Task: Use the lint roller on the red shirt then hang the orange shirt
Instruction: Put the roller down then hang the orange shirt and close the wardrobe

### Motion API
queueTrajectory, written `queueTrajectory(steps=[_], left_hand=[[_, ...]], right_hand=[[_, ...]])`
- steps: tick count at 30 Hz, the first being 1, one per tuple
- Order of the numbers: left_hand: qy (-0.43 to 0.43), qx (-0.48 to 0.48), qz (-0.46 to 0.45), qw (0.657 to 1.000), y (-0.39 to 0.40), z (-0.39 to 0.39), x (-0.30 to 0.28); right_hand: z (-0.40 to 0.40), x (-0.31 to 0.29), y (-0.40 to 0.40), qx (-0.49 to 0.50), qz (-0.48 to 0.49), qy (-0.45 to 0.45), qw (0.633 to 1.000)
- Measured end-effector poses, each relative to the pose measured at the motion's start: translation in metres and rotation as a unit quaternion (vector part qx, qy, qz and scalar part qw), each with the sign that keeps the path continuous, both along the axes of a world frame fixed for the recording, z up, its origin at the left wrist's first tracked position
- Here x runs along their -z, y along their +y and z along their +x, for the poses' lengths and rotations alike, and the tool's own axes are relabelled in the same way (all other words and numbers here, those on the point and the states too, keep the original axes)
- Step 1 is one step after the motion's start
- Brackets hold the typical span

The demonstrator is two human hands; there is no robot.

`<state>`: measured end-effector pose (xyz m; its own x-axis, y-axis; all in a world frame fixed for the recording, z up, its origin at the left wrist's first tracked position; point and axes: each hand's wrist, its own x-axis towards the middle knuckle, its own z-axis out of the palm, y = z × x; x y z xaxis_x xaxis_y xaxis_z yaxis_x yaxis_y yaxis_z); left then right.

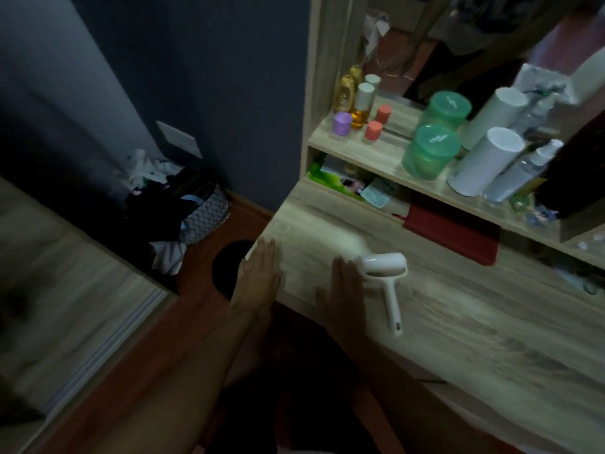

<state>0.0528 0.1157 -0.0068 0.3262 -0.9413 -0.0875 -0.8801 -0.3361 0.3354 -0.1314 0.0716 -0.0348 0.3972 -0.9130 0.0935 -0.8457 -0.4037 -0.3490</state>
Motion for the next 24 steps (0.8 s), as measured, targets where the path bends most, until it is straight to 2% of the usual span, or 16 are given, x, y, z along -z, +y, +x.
queueTrajectory(steps=[5,12,15,18,20,24], left_hand=[[-0.001,-0.096,-0.006,0.995,0.063,0.076,-0.004],[-0.027,-0.240,-0.059,0.969,0.186,0.214,-0.041],[-0.083,-0.266,-0.074,0.958,0.237,0.282,-0.069],[-0.192,-0.279,-0.095,0.936,0.281,0.350,-0.117],[-0.237,-0.281,-0.109,0.924,0.295,0.382,-0.155],[-0.345,-0.259,-0.137,0.892,0.332,0.443,-0.247]], right_hand=[[0.098,-0.010,0.026,-0.125,0.061,0.005,0.990],[0.267,-0.041,0.081,-0.289,0.067,-0.006,0.955],[0.350,-0.070,0.109,-0.348,0.049,-0.038,0.935],[0.434,-0.117,0.132,-0.400,0.017,-0.064,0.914],[0.478,-0.153,0.141,-0.417,-0.001,-0.124,0.900],[0.568,-0.254,0.179,-0.472,-0.034,-0.229,0.851]])
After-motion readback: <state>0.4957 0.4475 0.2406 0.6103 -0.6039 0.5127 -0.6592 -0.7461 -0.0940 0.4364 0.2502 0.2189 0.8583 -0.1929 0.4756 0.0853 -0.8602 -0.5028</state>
